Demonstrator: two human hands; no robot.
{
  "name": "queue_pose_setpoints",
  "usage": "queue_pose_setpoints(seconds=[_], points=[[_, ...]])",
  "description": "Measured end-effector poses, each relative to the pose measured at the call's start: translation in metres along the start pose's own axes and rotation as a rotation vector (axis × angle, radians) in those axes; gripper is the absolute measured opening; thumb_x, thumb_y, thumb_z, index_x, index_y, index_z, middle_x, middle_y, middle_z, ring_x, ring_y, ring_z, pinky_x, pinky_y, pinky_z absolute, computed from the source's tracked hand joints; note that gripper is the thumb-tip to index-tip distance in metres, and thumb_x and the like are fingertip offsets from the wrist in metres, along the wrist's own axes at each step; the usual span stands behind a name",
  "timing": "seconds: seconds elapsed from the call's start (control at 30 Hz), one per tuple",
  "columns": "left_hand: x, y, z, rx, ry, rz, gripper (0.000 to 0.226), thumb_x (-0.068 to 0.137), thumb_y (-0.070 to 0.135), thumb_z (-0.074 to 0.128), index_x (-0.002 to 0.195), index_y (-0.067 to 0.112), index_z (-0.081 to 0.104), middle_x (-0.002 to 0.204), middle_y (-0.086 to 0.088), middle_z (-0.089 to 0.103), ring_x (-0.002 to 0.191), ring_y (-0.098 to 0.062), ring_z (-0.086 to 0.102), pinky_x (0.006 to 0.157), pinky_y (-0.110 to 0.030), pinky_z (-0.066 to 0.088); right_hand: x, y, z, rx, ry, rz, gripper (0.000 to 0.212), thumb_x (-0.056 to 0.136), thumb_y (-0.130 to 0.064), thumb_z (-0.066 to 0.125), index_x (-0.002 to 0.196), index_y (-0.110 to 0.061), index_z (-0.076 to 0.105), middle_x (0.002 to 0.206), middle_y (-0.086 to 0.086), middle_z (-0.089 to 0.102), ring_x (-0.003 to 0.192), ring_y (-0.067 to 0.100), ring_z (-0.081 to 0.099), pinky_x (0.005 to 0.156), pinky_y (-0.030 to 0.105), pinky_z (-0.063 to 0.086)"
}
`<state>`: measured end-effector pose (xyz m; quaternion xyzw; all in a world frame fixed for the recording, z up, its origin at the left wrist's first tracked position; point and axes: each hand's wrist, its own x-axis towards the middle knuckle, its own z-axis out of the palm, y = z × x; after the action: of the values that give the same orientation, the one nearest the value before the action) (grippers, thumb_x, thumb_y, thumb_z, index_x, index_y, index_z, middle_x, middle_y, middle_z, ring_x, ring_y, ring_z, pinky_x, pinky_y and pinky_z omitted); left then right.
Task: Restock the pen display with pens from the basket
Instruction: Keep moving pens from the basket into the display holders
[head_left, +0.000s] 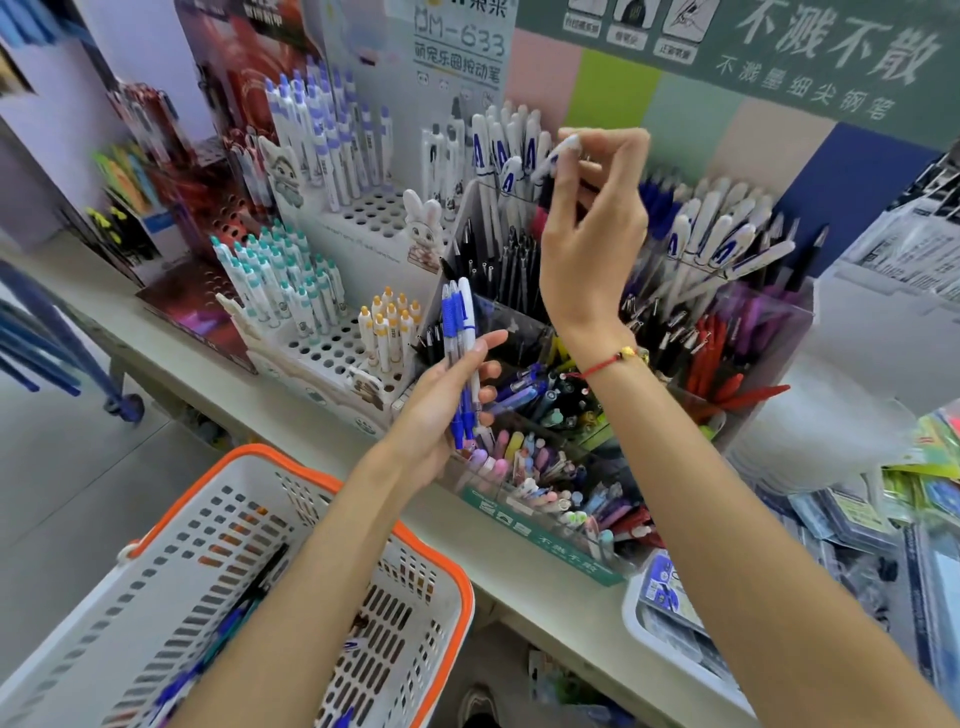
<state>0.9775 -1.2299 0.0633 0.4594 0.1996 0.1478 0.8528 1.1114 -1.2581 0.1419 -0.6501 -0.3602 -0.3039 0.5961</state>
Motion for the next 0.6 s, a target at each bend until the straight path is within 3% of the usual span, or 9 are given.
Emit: queue_pose_setpoints(seconds=[0.2,0.3,0.37,0.43,0.53,0.6], points=[[0.000,0.003,-0.004,0.018,0.019,-0.006,0.024,0.102,0.024,0.044,0.120,0.021,0.061,0.073,0.007,0.050,0.057,-0.003,0.045,0.050,-0.016,0.040,0.014,0.012,0.010,-0.242,-0.126,0.002,0.015,0.098,-0.017,0.055,0.102,-0.004,0.057,0.084,-0.003,0.067,0.069,0.013,0.059,0.053,0.024,0.043],[0.003,0.003,-0.004,0.018,0.020,-0.010,0.025,0.102,0.025,0.045,0.121,0.021,0.061,0.072,0.007,0.049,0.056,-0.002,0.044,0.048,-0.016,0.040,0.024,0.023,0.015,-0.587,-0.209,-0.123,0.009,0.095,-0.017,0.057,0.099,-0.015,0.064,0.094,0.001,0.064,0.088,0.020,0.050,0.067,0.026,0.029],[0.004,0.005,-0.002,0.022,0.016,-0.005,0.024,0.102,0.025,0.045,0.120,0.021,0.060,0.069,0.008,0.047,0.053,-0.002,0.042,0.047,-0.015,0.039,0.031,0.027,0.018,-0.719,-0.269,-0.165,0.009,0.092,-0.018,0.059,0.096,-0.018,0.067,0.102,0.005,0.060,0.096,0.027,0.050,0.074,0.031,0.031],[0.006,0.008,0.001,0.024,0.005,0.008,0.024,0.103,0.026,0.044,0.120,0.022,0.060,0.065,0.009,0.043,0.051,-0.002,0.038,0.046,-0.015,0.037,0.035,0.023,0.019,-0.744,-0.303,-0.196,0.009,0.089,-0.023,0.063,0.093,-0.017,0.069,0.107,0.008,0.058,0.098,0.030,0.050,0.075,0.034,0.035],[0.008,0.013,0.006,0.022,0.015,0.032,0.027,0.103,0.032,0.041,0.122,0.021,0.058,0.062,0.010,0.036,0.049,-0.004,0.031,0.043,-0.014,0.031,0.028,0.006,0.010,-0.624,-0.275,-0.195,0.012,0.087,-0.017,0.067,0.098,-0.015,0.070,0.105,0.008,0.056,0.090,0.023,0.051,0.068,0.028,0.038],[0.010,0.017,0.010,-0.009,0.038,0.050,0.028,0.103,0.035,0.040,0.118,0.018,0.055,0.059,0.010,0.034,0.047,-0.003,0.029,0.040,-0.013,0.027,0.014,-0.003,0.002,-0.459,-0.471,-0.007,0.017,0.093,-0.024,0.060,0.101,-0.013,0.069,0.102,0.006,0.058,0.085,0.019,0.054,0.066,0.028,0.039]])
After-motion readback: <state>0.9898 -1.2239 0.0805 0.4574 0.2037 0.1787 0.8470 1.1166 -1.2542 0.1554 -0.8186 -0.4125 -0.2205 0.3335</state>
